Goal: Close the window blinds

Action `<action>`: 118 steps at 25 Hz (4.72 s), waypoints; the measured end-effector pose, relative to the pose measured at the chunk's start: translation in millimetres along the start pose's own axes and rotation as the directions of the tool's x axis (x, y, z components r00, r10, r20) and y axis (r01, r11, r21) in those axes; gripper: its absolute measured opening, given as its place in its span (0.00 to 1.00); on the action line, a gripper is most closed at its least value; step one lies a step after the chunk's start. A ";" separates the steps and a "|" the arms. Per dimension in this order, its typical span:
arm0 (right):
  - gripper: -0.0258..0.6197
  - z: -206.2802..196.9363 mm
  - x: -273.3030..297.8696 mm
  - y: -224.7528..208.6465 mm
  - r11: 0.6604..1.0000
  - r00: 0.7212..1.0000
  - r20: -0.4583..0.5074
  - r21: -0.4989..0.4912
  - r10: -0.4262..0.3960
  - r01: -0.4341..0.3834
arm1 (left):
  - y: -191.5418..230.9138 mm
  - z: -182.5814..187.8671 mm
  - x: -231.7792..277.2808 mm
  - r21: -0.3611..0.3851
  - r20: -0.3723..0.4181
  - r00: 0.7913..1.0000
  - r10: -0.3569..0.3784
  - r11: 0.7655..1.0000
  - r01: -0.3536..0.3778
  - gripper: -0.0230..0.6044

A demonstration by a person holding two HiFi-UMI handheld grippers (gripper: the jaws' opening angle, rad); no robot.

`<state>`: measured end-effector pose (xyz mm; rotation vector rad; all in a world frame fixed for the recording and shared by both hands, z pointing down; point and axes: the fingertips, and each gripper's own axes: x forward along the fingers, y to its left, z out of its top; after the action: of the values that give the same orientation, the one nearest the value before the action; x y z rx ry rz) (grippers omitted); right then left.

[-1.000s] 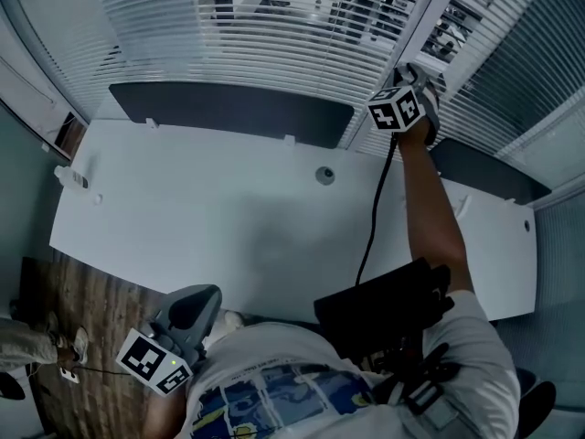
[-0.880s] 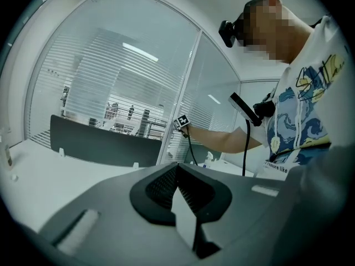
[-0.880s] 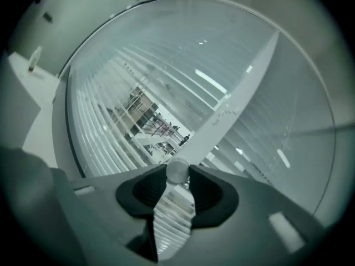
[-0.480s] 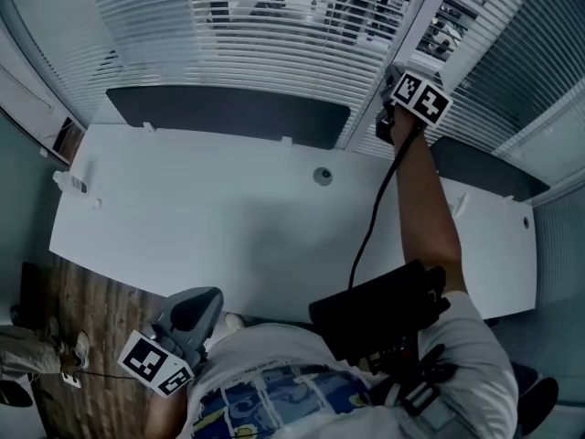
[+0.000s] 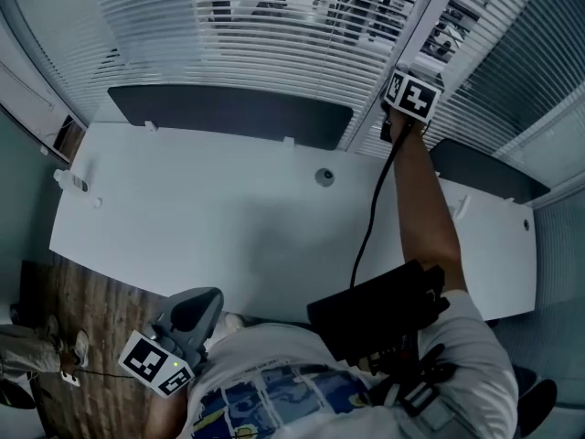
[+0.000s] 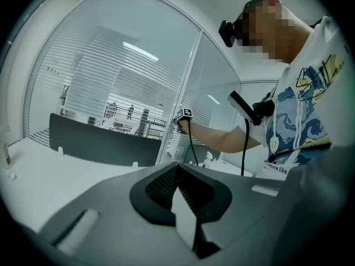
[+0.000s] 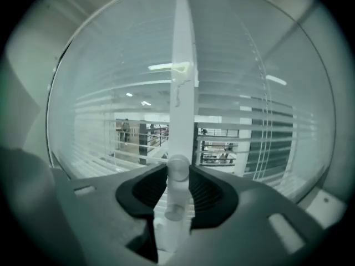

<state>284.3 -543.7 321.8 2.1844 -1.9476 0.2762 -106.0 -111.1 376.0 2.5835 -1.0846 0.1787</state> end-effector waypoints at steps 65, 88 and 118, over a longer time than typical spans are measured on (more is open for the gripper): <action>0.24 -0.1 4.2 -1.3 0.988 0.997 0.021 0.139 0.070 -0.072 | 2.7 -2.1 11.3 -0.001 -0.007 0.998 -0.055 0.999 0.055 0.04; 0.23 0.5 6.0 14.6 0.825 0.994 0.013 -0.557 -0.110 0.099 | 2.7 -2.1 7.9 0.001 -0.007 0.999 -0.049 0.999 0.049 0.04; 0.26 -15.4 -65.6 8.4 0.960 0.987 0.108 -0.266 0.123 -0.090 | -31.9 -8.2 24.6 -0.006 -0.035 0.997 -0.064 0.998 0.064 0.04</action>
<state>268.4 -477.6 319.1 1.9737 -2.0378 -0.0990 -65.9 -103.9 381.5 2.5969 -0.9876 0.2056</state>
